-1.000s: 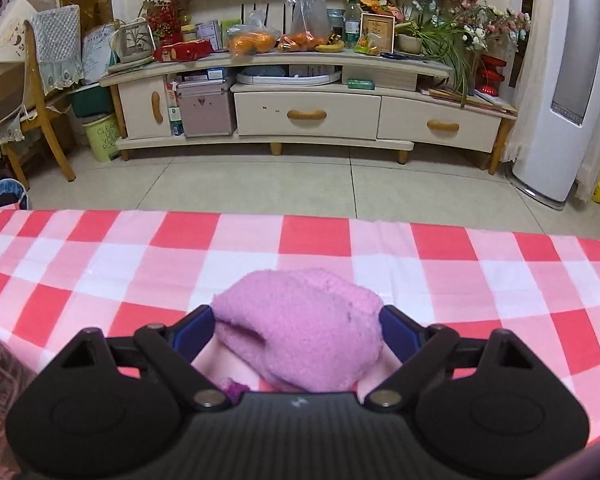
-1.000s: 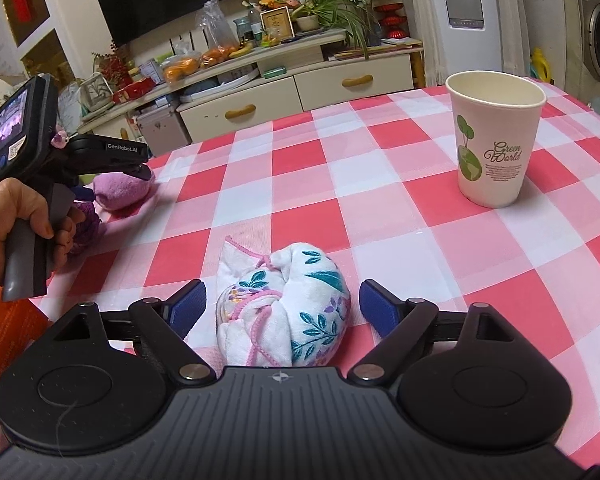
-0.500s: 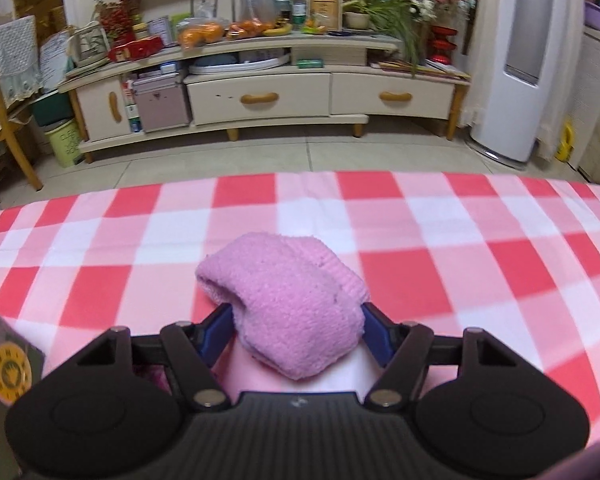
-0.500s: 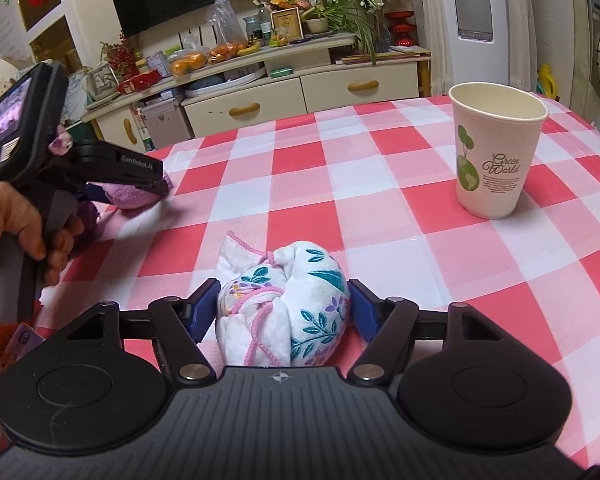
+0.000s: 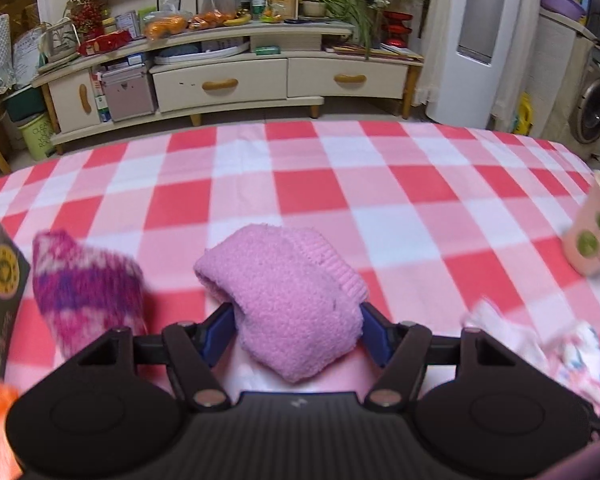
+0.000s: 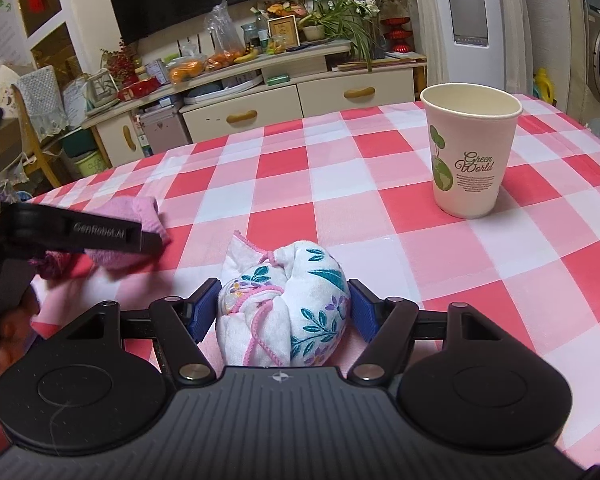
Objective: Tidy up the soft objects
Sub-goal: 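Lift the pink sock with the left gripper toward the box while right holds the bundle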
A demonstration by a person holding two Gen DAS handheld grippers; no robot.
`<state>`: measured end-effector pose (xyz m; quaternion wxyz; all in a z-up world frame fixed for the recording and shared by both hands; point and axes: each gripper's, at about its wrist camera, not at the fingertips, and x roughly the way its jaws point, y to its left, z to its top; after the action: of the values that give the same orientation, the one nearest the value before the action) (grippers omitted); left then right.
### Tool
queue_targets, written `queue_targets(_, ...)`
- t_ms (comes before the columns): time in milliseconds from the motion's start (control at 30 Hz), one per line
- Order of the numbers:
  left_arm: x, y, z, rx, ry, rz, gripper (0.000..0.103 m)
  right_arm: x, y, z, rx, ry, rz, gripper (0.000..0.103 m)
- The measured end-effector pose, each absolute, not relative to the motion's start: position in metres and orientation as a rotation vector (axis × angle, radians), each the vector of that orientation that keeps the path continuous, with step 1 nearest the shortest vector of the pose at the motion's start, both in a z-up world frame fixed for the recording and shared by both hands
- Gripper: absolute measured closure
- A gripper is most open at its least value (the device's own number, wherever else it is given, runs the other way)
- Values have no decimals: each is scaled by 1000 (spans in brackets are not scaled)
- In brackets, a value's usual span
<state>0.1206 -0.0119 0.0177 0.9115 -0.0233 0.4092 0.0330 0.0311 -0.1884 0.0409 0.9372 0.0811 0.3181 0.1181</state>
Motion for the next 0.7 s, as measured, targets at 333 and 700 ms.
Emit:
queue_targets(333,72,-31,16,-56,859,4,38,14,-189,40,148,635,223,19)
queue_targets(700,22,-44,14,-28,840,-45,38,-10,-190,38,115,621,168,20)
